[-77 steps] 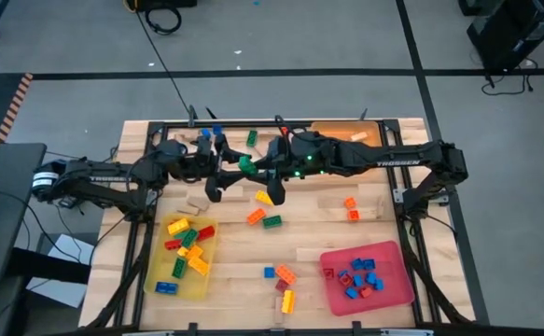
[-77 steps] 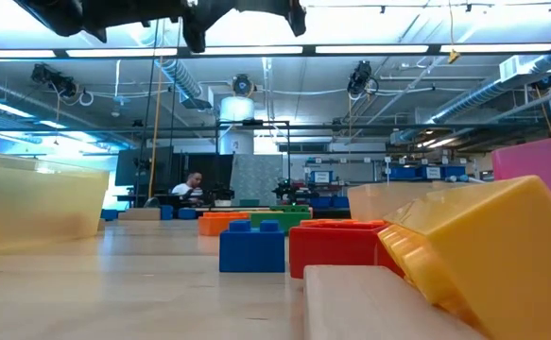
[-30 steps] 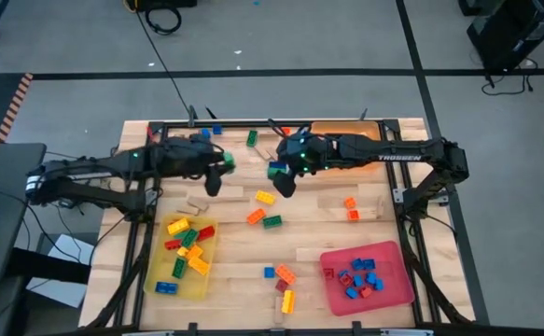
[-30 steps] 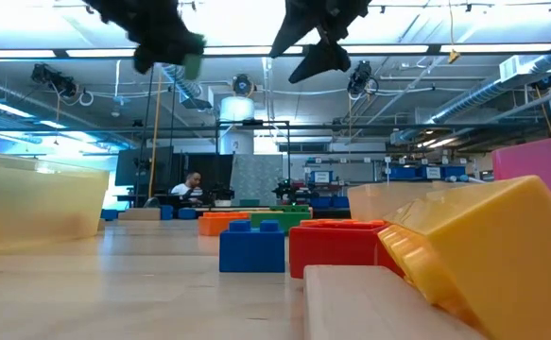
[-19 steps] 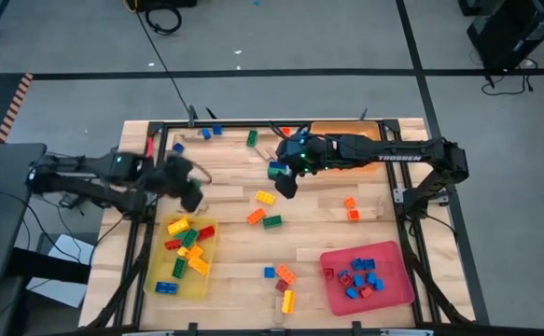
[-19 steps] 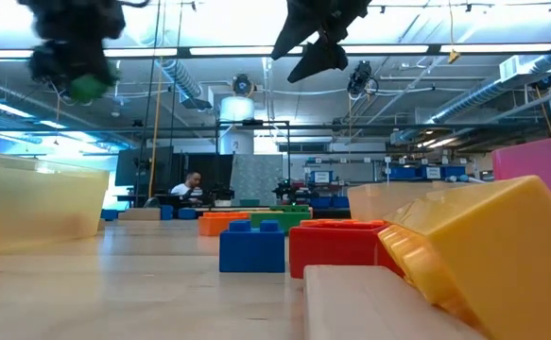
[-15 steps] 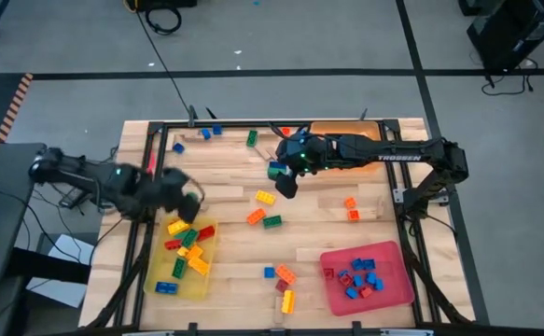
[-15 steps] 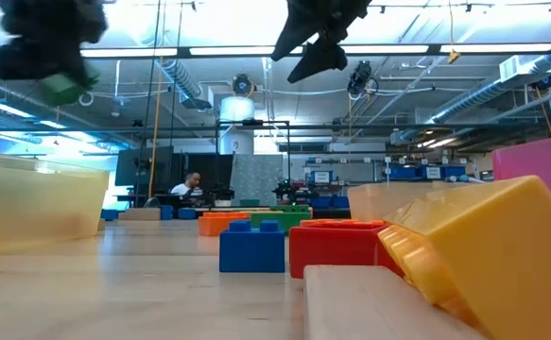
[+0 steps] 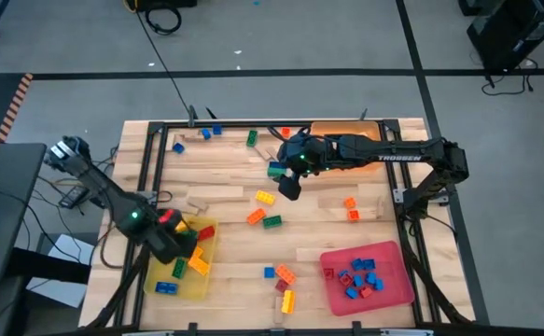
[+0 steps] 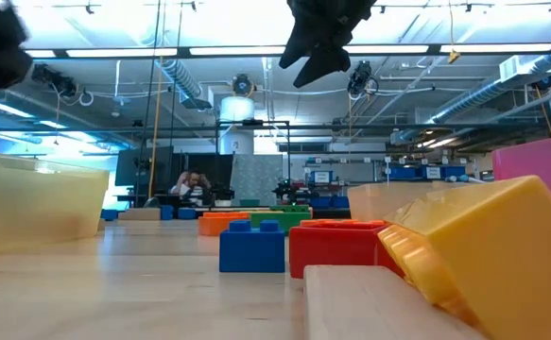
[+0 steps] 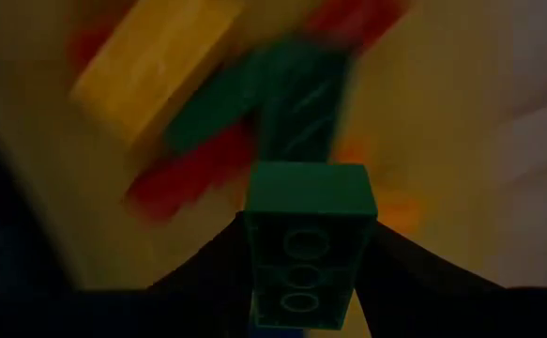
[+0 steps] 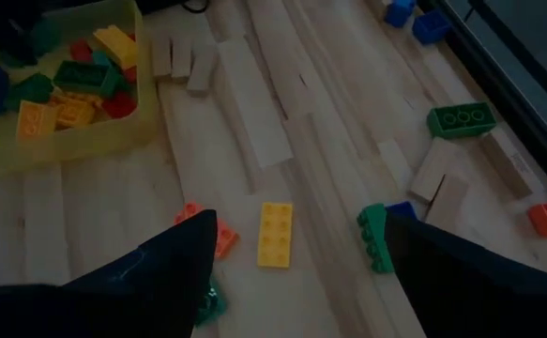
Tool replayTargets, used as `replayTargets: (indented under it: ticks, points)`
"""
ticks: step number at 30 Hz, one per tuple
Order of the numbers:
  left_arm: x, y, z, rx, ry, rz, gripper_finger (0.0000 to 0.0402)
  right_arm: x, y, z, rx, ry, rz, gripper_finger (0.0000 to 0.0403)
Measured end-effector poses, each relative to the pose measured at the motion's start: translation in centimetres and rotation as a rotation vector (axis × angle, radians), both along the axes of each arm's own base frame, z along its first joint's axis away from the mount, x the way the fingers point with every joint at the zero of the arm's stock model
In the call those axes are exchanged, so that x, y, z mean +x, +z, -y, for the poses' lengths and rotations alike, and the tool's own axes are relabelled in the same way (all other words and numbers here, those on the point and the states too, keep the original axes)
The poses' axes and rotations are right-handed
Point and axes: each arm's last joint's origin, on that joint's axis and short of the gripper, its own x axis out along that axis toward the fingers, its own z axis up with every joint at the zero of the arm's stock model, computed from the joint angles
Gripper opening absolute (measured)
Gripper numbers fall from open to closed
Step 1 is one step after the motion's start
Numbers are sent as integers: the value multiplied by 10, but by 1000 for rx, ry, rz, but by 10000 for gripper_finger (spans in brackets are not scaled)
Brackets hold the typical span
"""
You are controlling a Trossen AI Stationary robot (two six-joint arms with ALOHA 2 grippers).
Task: Sort blocks by size
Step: Put the large green game piece into the yellow bin
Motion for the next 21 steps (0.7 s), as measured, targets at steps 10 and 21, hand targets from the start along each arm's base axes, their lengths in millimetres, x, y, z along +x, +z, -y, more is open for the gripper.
replayTargets:
  ticks: [10,21]
  points:
    - [9,-22,17,-43,-43,-180,167,0,0,0,-24,26,-6,322]
    - [6,-23,15,-25,-41,-217,224,0,0,0,-27,29,-6,320]
